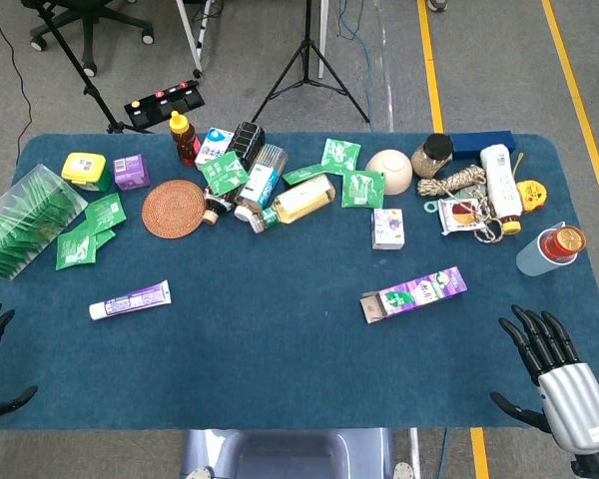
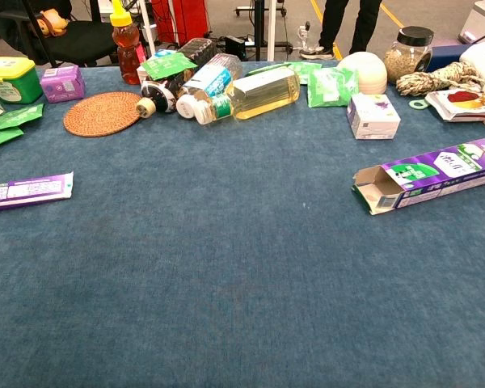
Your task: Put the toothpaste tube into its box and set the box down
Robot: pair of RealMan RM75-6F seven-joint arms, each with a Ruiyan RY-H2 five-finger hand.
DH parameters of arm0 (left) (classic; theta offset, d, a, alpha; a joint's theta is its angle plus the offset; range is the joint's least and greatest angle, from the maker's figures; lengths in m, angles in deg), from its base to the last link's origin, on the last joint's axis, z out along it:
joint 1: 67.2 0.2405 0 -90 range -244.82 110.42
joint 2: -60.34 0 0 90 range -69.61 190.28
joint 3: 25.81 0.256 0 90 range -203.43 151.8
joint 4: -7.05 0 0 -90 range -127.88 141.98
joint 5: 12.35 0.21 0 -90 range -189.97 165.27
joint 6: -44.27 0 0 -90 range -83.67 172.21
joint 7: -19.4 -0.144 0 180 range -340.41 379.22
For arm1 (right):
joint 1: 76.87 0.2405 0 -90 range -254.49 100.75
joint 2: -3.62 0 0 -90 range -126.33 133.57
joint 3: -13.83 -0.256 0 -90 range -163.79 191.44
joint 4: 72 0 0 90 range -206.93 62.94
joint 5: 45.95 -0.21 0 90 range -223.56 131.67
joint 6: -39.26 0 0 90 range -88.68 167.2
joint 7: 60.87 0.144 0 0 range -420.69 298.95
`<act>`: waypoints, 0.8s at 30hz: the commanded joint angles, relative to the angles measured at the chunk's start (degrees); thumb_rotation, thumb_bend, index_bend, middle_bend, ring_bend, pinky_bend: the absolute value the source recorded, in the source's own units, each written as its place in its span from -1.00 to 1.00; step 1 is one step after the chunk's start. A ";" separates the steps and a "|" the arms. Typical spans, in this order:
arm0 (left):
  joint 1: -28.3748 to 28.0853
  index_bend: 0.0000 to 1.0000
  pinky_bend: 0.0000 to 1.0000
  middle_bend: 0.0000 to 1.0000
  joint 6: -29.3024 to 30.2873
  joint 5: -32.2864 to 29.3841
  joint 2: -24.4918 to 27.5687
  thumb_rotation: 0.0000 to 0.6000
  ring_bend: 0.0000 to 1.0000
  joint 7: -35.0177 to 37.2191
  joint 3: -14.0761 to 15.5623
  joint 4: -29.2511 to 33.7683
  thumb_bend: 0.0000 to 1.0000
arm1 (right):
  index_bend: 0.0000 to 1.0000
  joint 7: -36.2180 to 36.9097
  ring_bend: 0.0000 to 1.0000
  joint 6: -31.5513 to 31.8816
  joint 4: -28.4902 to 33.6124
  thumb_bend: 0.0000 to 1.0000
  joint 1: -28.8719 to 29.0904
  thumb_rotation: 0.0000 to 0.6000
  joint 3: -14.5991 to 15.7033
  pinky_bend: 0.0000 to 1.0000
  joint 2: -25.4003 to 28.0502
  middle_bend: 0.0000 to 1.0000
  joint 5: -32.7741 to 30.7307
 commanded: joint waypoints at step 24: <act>-9.02 -1.00 -0.98 -1.00 -12.86 -6.35 -6.78 1.00 -1.00 8.27 -4.86 -10.96 -0.91 | -0.99 1.74 -1.00 0.20 0.07 -1.00 0.07 1.00 -0.11 -1.00 0.72 -1.00 -0.67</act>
